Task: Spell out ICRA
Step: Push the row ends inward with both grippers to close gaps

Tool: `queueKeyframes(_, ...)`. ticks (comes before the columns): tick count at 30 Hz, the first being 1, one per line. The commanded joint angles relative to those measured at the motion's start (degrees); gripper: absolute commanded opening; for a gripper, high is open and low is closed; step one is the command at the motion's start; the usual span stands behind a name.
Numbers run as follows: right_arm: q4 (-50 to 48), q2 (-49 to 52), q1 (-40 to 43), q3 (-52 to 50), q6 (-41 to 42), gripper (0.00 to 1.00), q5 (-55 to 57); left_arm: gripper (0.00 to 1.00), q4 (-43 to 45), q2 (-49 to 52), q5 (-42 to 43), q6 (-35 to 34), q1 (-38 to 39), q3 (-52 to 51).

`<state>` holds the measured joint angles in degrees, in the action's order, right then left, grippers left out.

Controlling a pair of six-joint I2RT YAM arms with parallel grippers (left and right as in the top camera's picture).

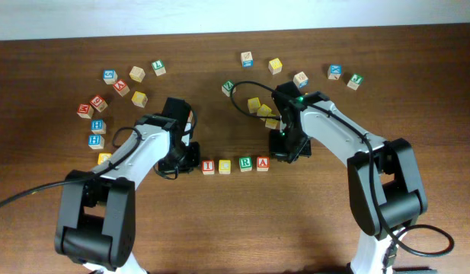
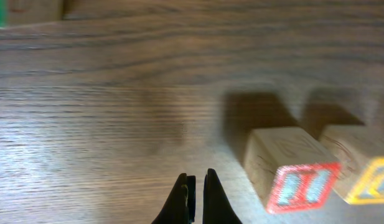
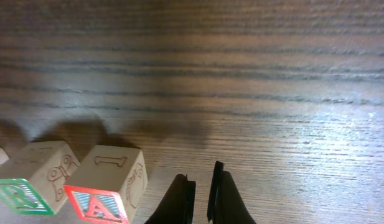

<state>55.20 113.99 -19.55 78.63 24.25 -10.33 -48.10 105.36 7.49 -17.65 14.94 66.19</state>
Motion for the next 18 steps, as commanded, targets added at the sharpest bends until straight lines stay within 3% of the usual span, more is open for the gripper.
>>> queueKeyframes(1,-0.98,0.70,-0.37,-2.51,0.57,0.04,-1.18,0.00,0.57,1.95,-2.60,-2.03,-0.04,-0.48)
queueKeyframes(7,-6.40,0.70,-0.37,-5.27,0.63,0.04,-5.20,0.00,4.22,3.82,-2.43,-2.08,4.92,-0.48)
queueKeyframes(18,-10.08,0.70,-5.57,-5.35,-1.53,0.04,-7.43,0.00,4.59,3.82,-0.72,-2.73,5.16,-0.48)
